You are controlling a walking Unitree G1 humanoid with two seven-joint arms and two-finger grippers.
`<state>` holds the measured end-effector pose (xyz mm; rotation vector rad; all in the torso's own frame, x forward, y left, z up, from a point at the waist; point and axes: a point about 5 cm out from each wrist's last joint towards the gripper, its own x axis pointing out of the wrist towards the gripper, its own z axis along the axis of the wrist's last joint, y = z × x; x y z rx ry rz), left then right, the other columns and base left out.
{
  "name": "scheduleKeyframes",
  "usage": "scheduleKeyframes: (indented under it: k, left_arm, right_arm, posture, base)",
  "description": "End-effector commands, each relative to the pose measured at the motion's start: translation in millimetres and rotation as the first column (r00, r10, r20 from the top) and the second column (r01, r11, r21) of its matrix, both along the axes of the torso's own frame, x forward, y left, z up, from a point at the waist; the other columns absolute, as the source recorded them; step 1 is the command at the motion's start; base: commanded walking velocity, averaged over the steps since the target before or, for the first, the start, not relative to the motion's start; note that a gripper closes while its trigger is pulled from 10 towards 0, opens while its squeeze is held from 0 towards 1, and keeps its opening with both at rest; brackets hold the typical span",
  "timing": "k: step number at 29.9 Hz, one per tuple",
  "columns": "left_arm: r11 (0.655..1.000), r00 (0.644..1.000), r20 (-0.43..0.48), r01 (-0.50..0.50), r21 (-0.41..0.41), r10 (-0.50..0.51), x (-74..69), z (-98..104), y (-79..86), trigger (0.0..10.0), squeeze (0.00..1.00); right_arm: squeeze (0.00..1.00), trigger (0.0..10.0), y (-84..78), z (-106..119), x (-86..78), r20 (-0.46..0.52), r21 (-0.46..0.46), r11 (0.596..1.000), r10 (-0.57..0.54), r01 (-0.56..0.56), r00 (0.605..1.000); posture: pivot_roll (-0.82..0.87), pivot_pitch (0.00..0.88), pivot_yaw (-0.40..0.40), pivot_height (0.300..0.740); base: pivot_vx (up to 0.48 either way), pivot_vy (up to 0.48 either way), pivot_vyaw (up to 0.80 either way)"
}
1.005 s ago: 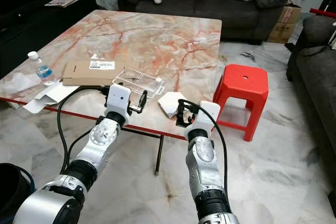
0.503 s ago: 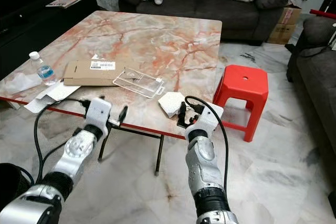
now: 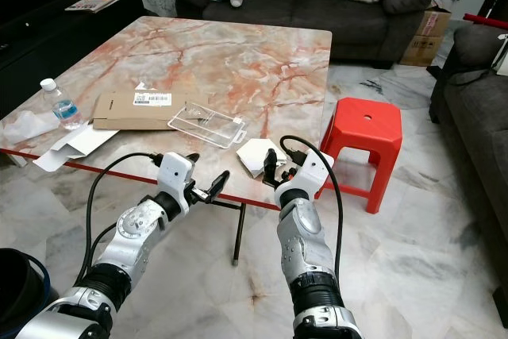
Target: Picking trash to rubbish bin
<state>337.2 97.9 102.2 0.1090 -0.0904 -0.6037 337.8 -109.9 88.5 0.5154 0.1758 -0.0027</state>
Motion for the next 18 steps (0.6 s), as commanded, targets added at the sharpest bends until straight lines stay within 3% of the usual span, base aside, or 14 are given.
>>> scheduleKeyframes:
  k: [1,3,5,18]
  left_arm:
    - [1.000,1.000,-0.017,0.021,0.009,-0.021,-1.9,-1.6,3.1,10.0,0.00]
    - [0.998,0.998,-0.025,0.054,0.008,-0.054,-3.0,0.8,3.3,10.0,0.00]
    - [0.998,0.997,-0.030,0.066,0.011,-0.066,-3.9,1.6,4.3,10.0,0.00]
    - [0.995,0.995,-0.078,0.073,0.072,-0.067,-12.6,-8.0,27.0,10.0,0.00]
  right_arm:
    - [0.00,10.0,3.7,1.0,2.6,-0.013,0.028,0.999,0.019,-0.019,1.000]
    - [0.00,10.0,7.2,-3.7,2.5,-0.054,0.093,0.995,0.034,-0.029,0.998]
    - [0.00,10.0,7.7,-6.4,2.6,-0.078,0.101,0.995,0.035,-0.027,0.996]
    - [0.00,10.0,13.4,0.4,9.9,-0.083,0.197,0.980,0.048,-0.031,0.995]
  posture:
    - [0.08,0.020,0.014,0.740]
    - [0.08,0.020,0.014,0.740]
    - [0.08,0.020,0.014,0.740]
    - [0.10,0.021,0.014,0.740]
  base:
    - [0.000,0.000,0.00]
    - [0.000,0.000,0.00]
    - [0.000,0.000,0.00]
    - [0.000,0.000,0.00]
